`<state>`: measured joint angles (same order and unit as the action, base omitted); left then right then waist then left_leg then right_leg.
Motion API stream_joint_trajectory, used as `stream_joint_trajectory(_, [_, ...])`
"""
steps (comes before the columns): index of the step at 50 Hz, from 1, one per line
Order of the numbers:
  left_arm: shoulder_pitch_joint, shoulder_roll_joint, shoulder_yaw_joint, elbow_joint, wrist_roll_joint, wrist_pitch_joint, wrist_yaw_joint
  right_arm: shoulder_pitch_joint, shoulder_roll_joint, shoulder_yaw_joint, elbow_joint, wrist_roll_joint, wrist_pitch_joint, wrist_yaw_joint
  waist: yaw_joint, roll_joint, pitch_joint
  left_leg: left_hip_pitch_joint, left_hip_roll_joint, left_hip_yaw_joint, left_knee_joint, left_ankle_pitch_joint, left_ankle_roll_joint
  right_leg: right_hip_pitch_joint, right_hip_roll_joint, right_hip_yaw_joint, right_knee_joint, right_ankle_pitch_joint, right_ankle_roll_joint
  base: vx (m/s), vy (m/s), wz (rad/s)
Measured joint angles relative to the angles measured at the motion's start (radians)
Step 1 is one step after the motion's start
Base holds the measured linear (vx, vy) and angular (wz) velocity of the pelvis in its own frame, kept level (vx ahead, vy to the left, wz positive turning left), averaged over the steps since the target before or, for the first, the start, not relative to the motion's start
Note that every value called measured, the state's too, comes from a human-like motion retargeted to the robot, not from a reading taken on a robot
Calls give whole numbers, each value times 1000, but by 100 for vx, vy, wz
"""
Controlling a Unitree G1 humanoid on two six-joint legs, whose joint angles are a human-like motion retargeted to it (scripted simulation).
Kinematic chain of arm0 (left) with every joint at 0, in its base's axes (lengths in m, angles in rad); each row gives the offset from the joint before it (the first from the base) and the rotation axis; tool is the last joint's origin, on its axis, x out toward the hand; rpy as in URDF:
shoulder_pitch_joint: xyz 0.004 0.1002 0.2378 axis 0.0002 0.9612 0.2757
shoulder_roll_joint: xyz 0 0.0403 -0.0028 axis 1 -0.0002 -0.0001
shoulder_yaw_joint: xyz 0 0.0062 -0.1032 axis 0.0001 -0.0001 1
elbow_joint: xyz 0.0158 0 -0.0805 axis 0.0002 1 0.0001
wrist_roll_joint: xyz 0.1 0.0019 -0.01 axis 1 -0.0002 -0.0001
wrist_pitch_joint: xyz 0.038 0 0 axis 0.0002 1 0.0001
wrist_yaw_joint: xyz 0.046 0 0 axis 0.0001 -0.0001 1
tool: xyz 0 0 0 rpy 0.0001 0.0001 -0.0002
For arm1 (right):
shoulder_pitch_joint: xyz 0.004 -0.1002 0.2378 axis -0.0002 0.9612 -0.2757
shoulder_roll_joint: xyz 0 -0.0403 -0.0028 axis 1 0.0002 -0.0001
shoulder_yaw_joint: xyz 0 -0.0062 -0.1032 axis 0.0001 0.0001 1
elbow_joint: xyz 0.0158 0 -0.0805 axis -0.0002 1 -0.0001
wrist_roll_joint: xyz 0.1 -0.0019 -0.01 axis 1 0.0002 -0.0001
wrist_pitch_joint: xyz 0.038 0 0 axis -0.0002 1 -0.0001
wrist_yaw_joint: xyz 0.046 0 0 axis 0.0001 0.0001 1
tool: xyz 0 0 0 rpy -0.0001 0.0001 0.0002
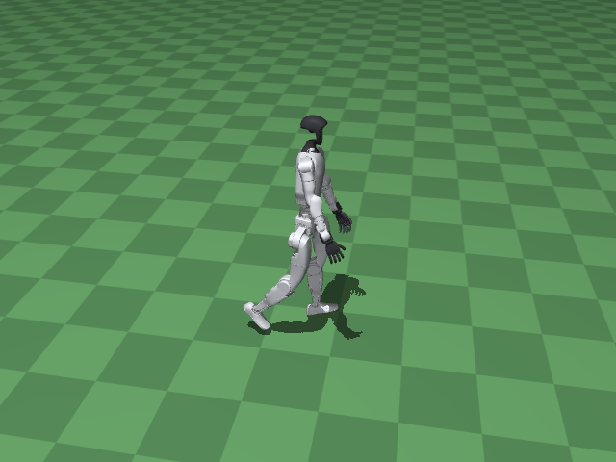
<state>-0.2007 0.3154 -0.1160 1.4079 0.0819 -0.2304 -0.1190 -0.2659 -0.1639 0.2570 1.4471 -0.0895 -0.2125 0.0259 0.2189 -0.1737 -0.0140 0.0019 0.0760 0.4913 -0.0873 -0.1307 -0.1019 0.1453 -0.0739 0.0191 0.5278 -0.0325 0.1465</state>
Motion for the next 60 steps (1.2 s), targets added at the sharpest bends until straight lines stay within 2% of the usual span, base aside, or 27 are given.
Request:
stream_joint_trajectory(3, [-23, 0, -35, 42, 36, 28, -15, 14, 4, -10, 10, 2, 17, 17, -15, -7, -21, 18, 1, -21, 0, -19, 1, -136, -13, -40, 253, 71, -11, 32, 20, 28])
stream_joint_trajectory(5, [-19, -6, -55, 69, 161, 60, -6, 39, 4, 17, 9, 86, 23, 10, -79, -17, -50, -56, 12, -54, 155, -96, -29, -218, -58, -121, 388, 91, -16, 29, 20, 91])
stream_joint_trajectory(8, [-54, -3, -53, 84, 142, 81, -23, 37, 0, 6, 13, 25, 38, 32, -69, -16, -41, 7, 2, -56, 84, -88, -8, -333, -96, -166, 509, -40, -81, 28, 14, -6])
stream_joint_trajectory(12, [-86, -7, -56, 66, 134, 81, -34, 43, -13, -20, 13, 15, 32, 37, -86, -1, -14, 71, -4, -76, 44, -96, -2, -406, -109, -250, 457, -220, -128, 24, 12, 19])
stream_joint_trajectory(16, [-95, -16, -70, 22, 101, 50, -25, 56, -28, -62, 7, 62, 14, 10, -121, 14, 11, 107, -15, -111, 47, -123, -3, -432, -75, -303, 206, -289, -105, 21, 10, 50])
stream_joint_trajectory(19, [-99, -23, -90, -4, 53, 26, -12, 66, -37, -107, -6, 106, 6, -26, -145, 16, 35, 134, -37, -140, 49, -140, -9, -415, -46, -326, -78, -241, -65, 21, 8, 53])
stream_joint_trajectory(23, [-111, -29, -115, -2, -20, 4, 18, 72, -42, -172, -35, 128, 17, -87, -181, 11, 90, 193, -77, -186, 51, -163, -17, -345, -14, -314, -494, -90, 8, 23, 6, 60])
stream_joint_trajectory(25, [-114, -30, -122, 13, -40, -4, 27, 76, -41, -195, -49, 112, 26, -106, -196, 11, 114, 222, -90, -204, 51, -175, -18, -337, -3, -275, -615, -9, 38, 25, 5, 48])
stream_joint_trajectory(30, [-114, -32, -129, 65, -44, -21, 23, 76, -41, -230, -64, 77, 32, -114, -225, 44, 142, 258, -80, -237, 54, -196, -18, -428, 14, -194, -615, -50, 78, 24, 4, 37])
stream_joint_trajectory(41, [-80, -32, -110, 85, 2, -12, 16, 77, -60, -270, -28, 109, 28, -103, -240, 86, 129, 279, -83, -312, 65, -225, -9, -398, -3, -226, -615, -202, 79, 28, -2, 37])
stream_joint_trajectory(52, [-15, -63, -54, 87, -21, -8, 17, 40, -75, -299, -33, 99, 24, -117, -221, 121, 73, 297, -73, -309, 85, -199, 31, -375, -19, -298, -615, -111, 103, 33, -10, -3])
stream_joint_trajectory(60, [22, -94, -52, 78, 84, 7, -11, 34, -78, -303, -56, 155, 18, -66, -228, 109, 26, 328, -93, -314, 151, -108, 75, -328, -32, -253, -615, 15, 93, 40, -14, -17])
